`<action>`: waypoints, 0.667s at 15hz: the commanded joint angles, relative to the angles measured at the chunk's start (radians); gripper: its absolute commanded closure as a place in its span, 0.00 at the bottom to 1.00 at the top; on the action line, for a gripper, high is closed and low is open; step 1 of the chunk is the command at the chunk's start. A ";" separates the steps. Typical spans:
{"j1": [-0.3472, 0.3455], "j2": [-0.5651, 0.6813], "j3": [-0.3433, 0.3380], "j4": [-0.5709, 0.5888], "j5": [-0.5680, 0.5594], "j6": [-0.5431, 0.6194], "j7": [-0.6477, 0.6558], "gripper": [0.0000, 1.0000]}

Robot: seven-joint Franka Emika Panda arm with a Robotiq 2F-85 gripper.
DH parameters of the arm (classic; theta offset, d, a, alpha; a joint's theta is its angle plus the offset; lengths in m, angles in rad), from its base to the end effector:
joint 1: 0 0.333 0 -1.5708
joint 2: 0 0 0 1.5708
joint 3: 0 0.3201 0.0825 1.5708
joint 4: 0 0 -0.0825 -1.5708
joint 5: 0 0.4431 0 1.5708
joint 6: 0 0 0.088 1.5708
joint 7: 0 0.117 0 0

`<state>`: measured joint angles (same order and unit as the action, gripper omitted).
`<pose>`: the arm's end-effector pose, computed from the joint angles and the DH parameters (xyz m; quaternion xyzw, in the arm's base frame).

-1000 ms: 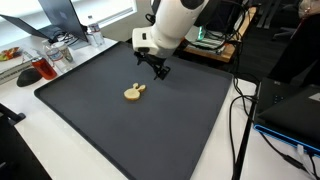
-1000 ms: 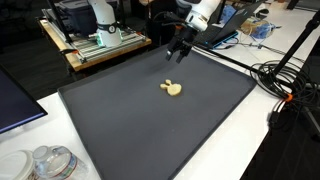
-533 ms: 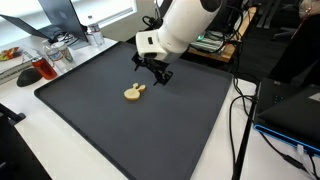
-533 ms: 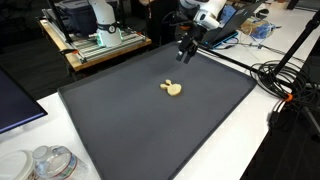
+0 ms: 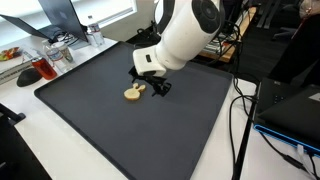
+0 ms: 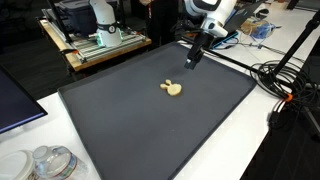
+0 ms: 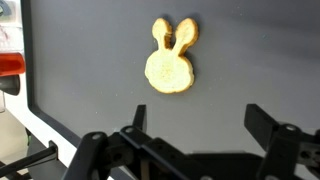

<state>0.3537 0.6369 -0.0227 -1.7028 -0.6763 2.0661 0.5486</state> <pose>0.6696 0.1905 0.1663 0.9482 0.0948 -0.0002 0.3032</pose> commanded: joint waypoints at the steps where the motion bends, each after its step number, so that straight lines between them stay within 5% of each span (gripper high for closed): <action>1: 0.002 0.063 0.004 0.083 0.013 -0.042 -0.024 0.00; 10: 0.003 0.001 0.025 -0.006 0.059 -0.005 0.020 0.00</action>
<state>0.3559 0.6946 -0.0110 -1.6445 -0.6528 2.0426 0.5519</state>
